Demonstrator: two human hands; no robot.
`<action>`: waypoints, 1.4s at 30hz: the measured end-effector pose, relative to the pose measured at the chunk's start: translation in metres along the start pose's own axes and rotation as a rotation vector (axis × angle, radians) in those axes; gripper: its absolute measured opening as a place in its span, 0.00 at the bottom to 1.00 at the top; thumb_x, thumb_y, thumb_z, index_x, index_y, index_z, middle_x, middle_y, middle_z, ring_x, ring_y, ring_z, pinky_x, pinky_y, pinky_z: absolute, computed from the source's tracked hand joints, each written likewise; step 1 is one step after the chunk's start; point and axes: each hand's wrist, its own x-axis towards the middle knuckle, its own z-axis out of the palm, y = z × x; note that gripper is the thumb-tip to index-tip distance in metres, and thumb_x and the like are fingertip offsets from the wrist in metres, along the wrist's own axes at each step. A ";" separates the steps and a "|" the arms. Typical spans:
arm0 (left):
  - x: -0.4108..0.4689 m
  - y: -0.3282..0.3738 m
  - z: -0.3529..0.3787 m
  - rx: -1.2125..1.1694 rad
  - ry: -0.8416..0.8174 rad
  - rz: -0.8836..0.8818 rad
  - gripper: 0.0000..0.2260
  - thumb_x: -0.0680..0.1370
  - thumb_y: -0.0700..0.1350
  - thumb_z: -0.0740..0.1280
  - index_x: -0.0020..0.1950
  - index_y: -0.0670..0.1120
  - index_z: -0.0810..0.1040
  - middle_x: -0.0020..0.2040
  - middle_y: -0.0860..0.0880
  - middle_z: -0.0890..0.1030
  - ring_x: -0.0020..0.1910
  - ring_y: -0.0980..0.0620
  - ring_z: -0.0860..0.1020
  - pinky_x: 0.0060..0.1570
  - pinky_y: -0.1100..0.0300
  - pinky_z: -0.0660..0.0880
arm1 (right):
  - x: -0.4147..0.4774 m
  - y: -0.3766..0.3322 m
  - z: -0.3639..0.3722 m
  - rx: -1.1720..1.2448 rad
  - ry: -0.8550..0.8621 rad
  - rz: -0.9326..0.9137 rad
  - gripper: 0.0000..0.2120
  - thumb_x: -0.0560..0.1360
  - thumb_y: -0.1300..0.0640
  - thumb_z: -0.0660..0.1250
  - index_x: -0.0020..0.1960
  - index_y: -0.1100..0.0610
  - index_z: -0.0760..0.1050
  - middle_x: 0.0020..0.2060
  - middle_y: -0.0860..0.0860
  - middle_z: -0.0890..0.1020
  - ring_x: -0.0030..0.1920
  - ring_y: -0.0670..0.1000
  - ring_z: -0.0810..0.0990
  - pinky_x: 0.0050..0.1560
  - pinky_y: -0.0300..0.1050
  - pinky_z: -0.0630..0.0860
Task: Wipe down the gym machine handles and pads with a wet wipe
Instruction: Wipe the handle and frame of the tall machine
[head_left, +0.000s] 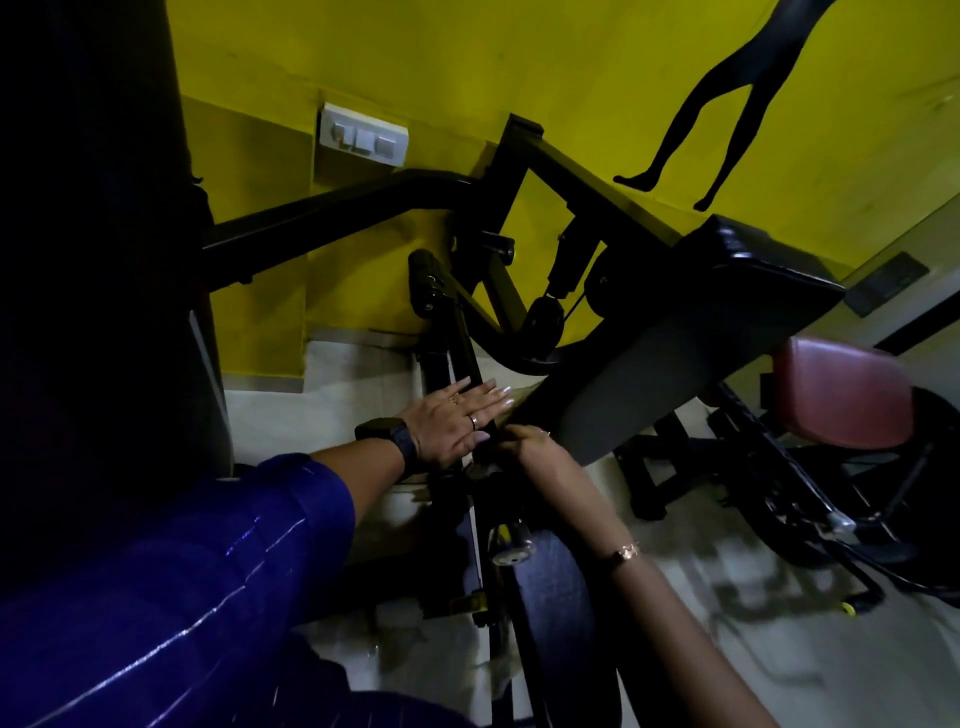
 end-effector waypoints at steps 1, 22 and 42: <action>0.000 0.001 0.000 -0.004 0.003 -0.001 0.26 0.85 0.53 0.40 0.74 0.41 0.66 0.72 0.41 0.71 0.70 0.42 0.70 0.70 0.49 0.63 | -0.006 0.000 0.006 0.053 -0.026 -0.014 0.18 0.70 0.49 0.59 0.46 0.57 0.84 0.43 0.56 0.81 0.41 0.57 0.80 0.42 0.40 0.74; -0.006 0.041 -0.005 -0.078 0.113 0.238 0.27 0.85 0.54 0.42 0.70 0.43 0.73 0.67 0.42 0.76 0.70 0.38 0.70 0.72 0.51 0.52 | -0.114 -0.051 0.056 0.260 0.580 0.175 0.20 0.68 0.65 0.69 0.59 0.55 0.77 0.54 0.50 0.74 0.53 0.47 0.71 0.53 0.33 0.68; -0.002 0.080 -0.007 -0.154 0.078 0.248 0.28 0.85 0.54 0.41 0.69 0.45 0.75 0.67 0.47 0.77 0.71 0.41 0.69 0.68 0.50 0.60 | -0.123 -0.054 0.132 0.255 0.965 0.300 0.13 0.77 0.61 0.65 0.61 0.59 0.76 0.59 0.52 0.75 0.59 0.50 0.76 0.62 0.42 0.72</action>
